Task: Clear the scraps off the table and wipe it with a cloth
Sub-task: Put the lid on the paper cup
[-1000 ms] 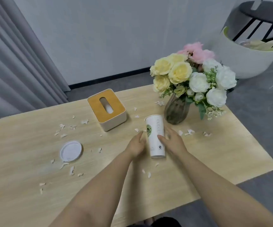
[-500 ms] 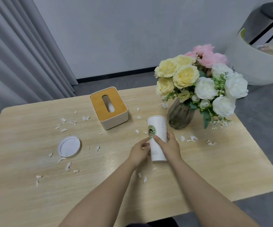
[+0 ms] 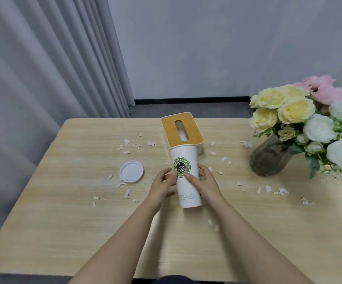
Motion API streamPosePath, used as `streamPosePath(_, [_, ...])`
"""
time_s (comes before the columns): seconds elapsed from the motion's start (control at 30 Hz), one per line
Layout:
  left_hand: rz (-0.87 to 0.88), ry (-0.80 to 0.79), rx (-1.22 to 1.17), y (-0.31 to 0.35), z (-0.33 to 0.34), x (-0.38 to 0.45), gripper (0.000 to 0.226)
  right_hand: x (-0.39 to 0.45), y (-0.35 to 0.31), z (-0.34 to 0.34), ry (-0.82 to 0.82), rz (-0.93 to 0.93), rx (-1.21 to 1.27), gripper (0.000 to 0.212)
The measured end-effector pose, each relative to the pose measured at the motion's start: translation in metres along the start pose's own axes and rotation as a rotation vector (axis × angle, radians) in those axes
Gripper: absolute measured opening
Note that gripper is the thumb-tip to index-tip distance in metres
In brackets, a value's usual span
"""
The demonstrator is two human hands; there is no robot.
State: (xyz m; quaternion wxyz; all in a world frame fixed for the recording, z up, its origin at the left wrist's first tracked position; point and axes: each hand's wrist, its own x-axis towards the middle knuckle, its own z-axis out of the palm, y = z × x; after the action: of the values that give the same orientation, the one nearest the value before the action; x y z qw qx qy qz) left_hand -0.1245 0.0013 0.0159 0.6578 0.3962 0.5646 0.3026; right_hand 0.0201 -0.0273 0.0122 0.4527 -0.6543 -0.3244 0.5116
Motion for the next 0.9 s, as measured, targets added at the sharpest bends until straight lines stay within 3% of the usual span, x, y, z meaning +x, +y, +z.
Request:
streamPosePath(0.2, [-0.068, -0.022, -0.123, 0.011, -0.079, -0.011, 0.077, -0.015, -0.009, 0.07, -0.188, -0.006, -0.005, 0.052])
streamPosePath(0.5, [-0.058, 0.027, -0.237, 0.006, -0.171, -0.018, 0.045, -0.017, -0.006, 0.151, -0.379, 0.04, -0.147, 0.052])
streamPosePath(0.6, [-0.061, 0.116, -0.239, 0.004, -0.199, -0.018, 0.048, 0.0, 0.003, 0.163, -0.247, 0.071, -0.248, 0.048])
streamPosePath(0.77, [-0.045, 0.194, -0.21, -0.005, -0.235, -0.017, 0.051, 0.033, 0.019, 0.175, 0.065, 0.167, -0.481, 0.02])
streamPosePath(0.9, [-0.059, 0.189, -0.16, -0.01, -0.247, -0.017, 0.051, 0.045, 0.018, 0.188, 0.125, 0.266, -0.539, 0.03])
